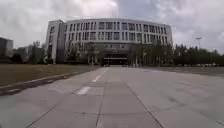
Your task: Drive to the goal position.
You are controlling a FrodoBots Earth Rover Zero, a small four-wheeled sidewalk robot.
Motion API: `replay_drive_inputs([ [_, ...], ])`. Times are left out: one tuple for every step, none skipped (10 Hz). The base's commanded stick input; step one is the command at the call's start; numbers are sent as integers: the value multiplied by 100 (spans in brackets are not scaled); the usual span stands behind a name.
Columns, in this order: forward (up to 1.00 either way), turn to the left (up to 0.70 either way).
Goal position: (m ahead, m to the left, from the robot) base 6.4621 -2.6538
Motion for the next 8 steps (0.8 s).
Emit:
replay_drive_inputs([
  [50, -2],
  [50, -2],
  [50, -2],
  [50, -2],
  [50, -2],
  [50, -2],
  [50, -2],
  [50, -2],
])
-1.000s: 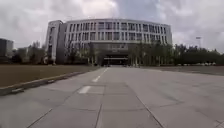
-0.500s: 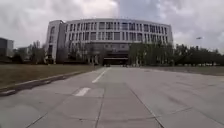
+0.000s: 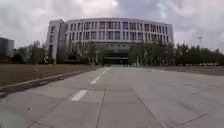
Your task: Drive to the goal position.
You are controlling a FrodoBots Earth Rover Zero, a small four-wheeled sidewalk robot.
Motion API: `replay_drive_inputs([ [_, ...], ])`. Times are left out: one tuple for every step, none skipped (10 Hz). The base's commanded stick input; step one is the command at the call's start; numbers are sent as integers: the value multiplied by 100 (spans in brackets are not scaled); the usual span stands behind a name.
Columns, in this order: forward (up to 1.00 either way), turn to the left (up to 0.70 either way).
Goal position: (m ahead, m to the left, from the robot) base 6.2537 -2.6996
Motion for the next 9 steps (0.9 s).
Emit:
replay_drive_inputs([
  [50, -2],
  [50, -2],
  [50, -2],
  [50, -2],
  [50, -2],
  [50, -2],
  [50, -2],
  [50, -2],
  [50, -2],
])
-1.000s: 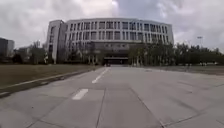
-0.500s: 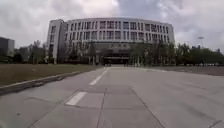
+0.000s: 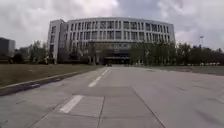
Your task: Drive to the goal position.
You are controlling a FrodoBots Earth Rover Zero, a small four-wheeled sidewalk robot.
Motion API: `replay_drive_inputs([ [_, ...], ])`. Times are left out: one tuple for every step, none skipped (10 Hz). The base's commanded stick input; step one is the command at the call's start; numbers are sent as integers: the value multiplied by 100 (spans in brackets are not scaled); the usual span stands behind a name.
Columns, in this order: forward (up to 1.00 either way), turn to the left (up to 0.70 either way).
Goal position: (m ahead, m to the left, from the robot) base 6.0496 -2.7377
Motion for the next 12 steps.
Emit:
replay_drive_inputs([
  [50, -2],
  [50, -2],
  [50, -2],
  [50, -2],
  [50, -2],
  [50, -2],
  [50, -2],
  [50, -2],
  [50, -2],
  [50, -2],
  [50, -2],
  [50, -2],
])
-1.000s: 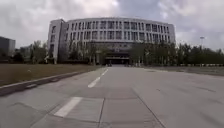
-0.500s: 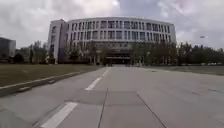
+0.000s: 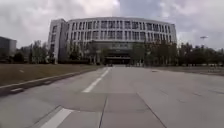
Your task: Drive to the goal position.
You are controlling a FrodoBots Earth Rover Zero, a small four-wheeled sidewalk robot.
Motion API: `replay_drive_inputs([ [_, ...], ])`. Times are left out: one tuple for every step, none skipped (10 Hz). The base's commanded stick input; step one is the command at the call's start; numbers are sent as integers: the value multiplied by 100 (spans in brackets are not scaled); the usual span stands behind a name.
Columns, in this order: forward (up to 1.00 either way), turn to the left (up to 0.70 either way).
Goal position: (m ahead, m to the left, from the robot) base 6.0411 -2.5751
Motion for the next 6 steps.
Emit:
replay_drive_inputs([
  [50, -2],
  [50, -2],
  [50, -2],
  [50, -42],
  [50, -52],
  [50, -17],
])
